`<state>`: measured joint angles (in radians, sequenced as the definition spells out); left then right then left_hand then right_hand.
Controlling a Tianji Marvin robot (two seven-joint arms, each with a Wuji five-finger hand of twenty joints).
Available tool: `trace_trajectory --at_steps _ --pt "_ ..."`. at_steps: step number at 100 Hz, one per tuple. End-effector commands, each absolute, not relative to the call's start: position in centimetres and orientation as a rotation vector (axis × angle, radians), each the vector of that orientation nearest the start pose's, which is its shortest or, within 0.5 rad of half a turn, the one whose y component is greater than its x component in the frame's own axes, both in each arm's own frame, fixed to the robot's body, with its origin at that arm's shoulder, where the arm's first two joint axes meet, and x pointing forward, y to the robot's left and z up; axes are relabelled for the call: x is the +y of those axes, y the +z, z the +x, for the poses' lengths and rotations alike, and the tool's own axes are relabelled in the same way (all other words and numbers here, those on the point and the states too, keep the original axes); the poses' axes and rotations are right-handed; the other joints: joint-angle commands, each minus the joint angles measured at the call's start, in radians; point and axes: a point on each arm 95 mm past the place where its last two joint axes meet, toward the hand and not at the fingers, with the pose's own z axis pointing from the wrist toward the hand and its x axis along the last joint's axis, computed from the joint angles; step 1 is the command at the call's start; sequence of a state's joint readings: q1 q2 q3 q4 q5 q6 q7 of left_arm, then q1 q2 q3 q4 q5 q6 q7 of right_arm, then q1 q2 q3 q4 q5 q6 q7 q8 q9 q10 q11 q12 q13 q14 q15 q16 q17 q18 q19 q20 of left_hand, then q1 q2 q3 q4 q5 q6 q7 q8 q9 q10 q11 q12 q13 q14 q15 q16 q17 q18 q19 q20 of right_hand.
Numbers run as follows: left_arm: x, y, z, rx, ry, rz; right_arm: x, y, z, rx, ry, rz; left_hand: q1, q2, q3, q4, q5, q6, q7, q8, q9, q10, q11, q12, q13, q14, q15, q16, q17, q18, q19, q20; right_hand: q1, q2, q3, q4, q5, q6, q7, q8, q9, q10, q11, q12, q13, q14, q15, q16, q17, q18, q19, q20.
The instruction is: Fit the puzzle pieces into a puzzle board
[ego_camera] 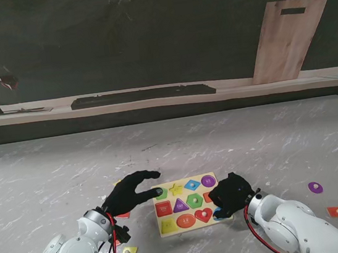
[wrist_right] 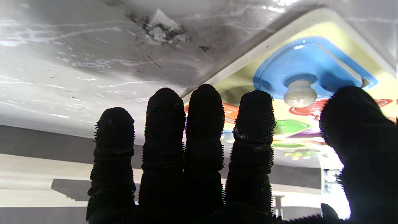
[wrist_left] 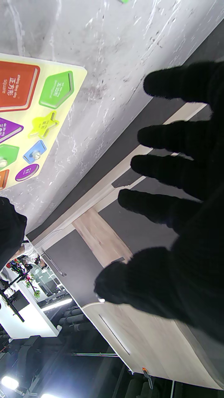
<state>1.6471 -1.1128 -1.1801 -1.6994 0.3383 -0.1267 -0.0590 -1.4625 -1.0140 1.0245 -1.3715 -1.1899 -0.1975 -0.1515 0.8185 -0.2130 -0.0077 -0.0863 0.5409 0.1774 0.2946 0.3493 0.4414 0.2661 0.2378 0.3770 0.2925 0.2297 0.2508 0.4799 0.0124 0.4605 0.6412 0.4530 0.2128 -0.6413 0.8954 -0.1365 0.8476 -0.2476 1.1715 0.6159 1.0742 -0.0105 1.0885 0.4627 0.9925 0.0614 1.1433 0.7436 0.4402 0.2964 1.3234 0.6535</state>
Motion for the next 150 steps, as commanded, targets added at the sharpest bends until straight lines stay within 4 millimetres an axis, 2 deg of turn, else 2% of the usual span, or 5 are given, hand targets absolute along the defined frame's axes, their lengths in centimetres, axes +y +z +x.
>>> trace_trajectory --at_steps 1,22,55,103,150 --pt "-4.6 -32.1 36.4 1.297 -2.061 -1.789 -0.3 -39.4 38.9 1.865 1.376 0.881 0.011 0.020 -0.022 0.025 0.005 -0.030 -0.012 -0.004 -0.003 -0.011 -0.016 -0.010 -0.016 -0.014 -0.003 -0.006 -0.012 -0.105 0.009 0.008 -0.059 0.055 -0.055 0.030 -0.018 0.023 -0.022 0.042 -0.039 0.007 0.031 0.013 -0.029 -0.010 0.025 0.006 -0.029 0.028 0.038 0.019" --pt "-4.6 -32.1 36.5 1.297 -2.059 -1.794 -0.6 -38.9 38.8 1.826 1.387 0.877 0.011 0.022 -0.023 0.025 0.006 -0.029 -0.013 -0.004 -0.003 -0.012 -0.016 -0.010 -0.015 -0.014 -0.002 -0.006 -0.012 -0.106 0.009 0.007 -0.106 0.169 -0.181 0.051 -0.155 0.086 -0.091 0.023 -0.151 0.025 0.017 0.023 -0.112 -0.008 0.000 0.003 -0.078 0.015 0.027 0.026" --pt "-4.6 -32.1 36.5 1.294 -2.058 -1.797 -3.3 -36.5 38.7 1.731 1.417 0.871 0.011 0.023 -0.023 0.025 0.008 -0.029 -0.014 -0.004 -0.002 -0.011 -0.016 -0.010 -0.015 -0.013 -0.002 -0.005 -0.010 -0.106 0.010 0.008 -0.090 0.173 -0.167 0.069 -0.382 0.084 -0.210 -0.066 -0.325 -0.004 -0.025 0.026 -0.185 -0.028 -0.064 -0.017 -0.114 -0.004 -0.016 0.012" --pt "-4.9 -32.3 36.7 1.314 -2.048 -1.805 -14.7 -34.3 37.2 1.755 1.278 0.992 0.012 0.022 -0.023 0.025 0.005 -0.028 -0.015 -0.004 -0.002 -0.011 -0.016 -0.010 -0.015 -0.013 -0.002 -0.005 -0.011 -0.105 0.010 0.007 0.084 0.030 -0.158 0.081 -0.444 -0.078 -0.235 -0.085 -0.373 -0.058 -0.054 0.023 -0.223 -0.080 -0.135 -0.022 -0.068 -0.061 -0.054 0.009" --pt "-5.1 -32.3 36.7 1.327 -2.048 -1.790 -24.7 -33.2 32.5 1.781 0.975 0.978 0.012 0.023 -0.023 0.025 0.004 -0.028 -0.014 -0.004 -0.004 -0.011 -0.015 -0.010 -0.017 -0.015 -0.003 -0.006 -0.012 -0.106 0.010 0.007 0.258 -0.076 -0.204 0.094 -0.455 -0.039 -0.214 -0.088 -0.426 -0.091 -0.036 0.033 -0.231 -0.112 -0.155 -0.010 -0.065 -0.074 -0.087 0.027"
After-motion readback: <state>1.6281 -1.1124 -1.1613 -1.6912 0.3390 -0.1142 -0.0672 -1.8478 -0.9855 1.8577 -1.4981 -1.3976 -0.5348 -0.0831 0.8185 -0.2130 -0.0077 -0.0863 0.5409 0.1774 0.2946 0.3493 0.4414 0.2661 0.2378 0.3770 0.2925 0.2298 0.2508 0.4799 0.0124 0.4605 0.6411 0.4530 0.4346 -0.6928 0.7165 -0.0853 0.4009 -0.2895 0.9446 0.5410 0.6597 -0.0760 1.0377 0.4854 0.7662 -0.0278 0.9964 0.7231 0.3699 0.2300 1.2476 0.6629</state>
